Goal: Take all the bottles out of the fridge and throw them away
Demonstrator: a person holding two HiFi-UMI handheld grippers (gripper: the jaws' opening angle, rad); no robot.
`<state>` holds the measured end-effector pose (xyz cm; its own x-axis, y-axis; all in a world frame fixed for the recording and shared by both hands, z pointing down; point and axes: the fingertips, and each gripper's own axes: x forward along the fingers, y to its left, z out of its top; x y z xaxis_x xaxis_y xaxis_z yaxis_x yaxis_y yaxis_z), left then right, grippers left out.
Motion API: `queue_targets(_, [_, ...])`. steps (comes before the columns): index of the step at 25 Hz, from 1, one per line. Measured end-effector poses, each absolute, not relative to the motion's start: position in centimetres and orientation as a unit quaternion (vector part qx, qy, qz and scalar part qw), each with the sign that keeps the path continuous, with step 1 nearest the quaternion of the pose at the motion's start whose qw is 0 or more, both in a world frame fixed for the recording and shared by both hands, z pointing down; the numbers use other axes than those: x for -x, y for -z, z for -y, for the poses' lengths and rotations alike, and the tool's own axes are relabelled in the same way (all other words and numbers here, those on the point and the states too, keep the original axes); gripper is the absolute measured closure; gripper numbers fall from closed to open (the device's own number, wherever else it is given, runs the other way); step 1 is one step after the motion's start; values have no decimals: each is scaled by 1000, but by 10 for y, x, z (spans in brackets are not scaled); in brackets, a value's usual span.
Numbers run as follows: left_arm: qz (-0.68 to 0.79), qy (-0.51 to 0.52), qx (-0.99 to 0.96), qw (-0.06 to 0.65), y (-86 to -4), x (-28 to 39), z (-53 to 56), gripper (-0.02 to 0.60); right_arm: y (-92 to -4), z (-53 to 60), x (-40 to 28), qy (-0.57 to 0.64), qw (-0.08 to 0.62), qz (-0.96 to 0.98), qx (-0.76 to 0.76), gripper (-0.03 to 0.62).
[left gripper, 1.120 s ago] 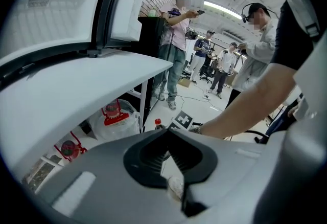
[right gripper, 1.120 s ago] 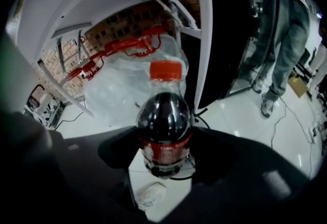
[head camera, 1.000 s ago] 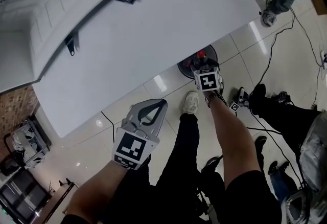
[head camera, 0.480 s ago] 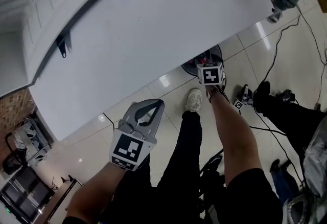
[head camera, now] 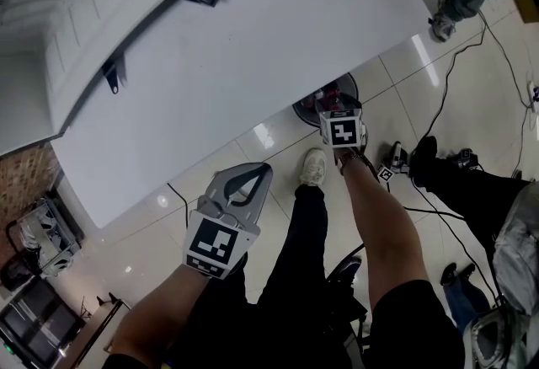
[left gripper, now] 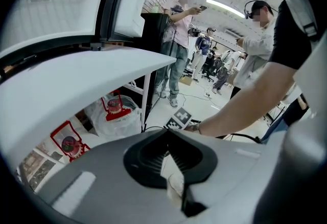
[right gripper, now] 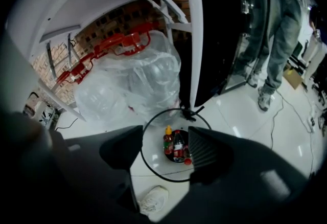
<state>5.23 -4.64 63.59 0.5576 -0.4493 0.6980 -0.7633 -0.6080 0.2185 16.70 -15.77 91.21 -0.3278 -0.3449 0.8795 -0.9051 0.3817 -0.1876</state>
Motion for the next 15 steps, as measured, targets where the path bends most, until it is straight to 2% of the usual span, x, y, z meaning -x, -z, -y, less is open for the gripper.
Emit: queue_targets(15, [364, -245, -872, 215, -540, -75, 50, 578, -780, 133, -166, -297, 370, 773, -422, 318])
